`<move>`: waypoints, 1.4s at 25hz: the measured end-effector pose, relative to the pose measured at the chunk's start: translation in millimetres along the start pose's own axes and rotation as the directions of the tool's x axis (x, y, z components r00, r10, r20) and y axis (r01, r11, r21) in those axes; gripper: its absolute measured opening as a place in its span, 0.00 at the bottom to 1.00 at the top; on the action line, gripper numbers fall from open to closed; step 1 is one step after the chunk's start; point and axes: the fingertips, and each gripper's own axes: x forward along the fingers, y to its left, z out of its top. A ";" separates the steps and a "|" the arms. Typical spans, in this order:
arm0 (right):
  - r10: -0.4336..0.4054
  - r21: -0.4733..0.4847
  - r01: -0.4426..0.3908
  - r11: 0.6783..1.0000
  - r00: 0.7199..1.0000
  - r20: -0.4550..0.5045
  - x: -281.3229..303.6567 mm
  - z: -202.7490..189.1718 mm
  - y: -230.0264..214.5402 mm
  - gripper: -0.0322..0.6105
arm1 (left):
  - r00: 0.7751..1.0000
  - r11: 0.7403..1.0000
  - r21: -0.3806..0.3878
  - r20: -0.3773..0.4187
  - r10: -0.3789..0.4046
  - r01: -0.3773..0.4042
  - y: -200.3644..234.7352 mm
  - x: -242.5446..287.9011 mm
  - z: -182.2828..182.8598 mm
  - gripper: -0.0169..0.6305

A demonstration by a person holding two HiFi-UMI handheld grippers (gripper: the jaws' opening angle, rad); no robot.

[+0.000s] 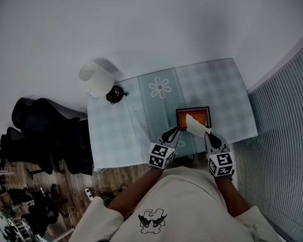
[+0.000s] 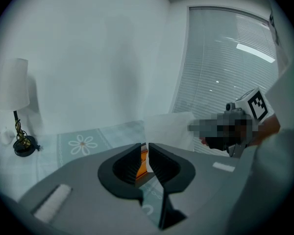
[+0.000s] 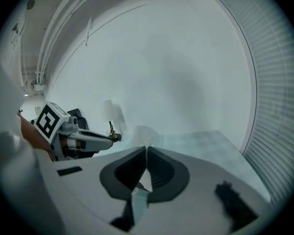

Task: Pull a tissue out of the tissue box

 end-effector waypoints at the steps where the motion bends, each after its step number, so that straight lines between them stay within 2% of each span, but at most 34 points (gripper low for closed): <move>1: -0.001 0.000 0.001 1.000 1.000 0.000 0.2 0.1 -0.7 0.07 | 1.000 1.000 -0.001 0.000 0.001 -0.001 0.0 0.2 -0.1 0.11; 25: -0.024 0.020 0.024 1.000 1.000 0.014 -5.4 3.6 -12.4 0.07 | 1.000 1.000 -0.012 -0.004 0.003 -0.003 -3.5 2.2 -3.2 0.11; 35: -0.024 -0.003 0.024 1.000 1.000 -0.003 -4.9 3.9 -8.6 0.07 | 1.000 1.000 -0.021 -0.006 0.006 -0.006 -4.9 0.6 -3.0 0.10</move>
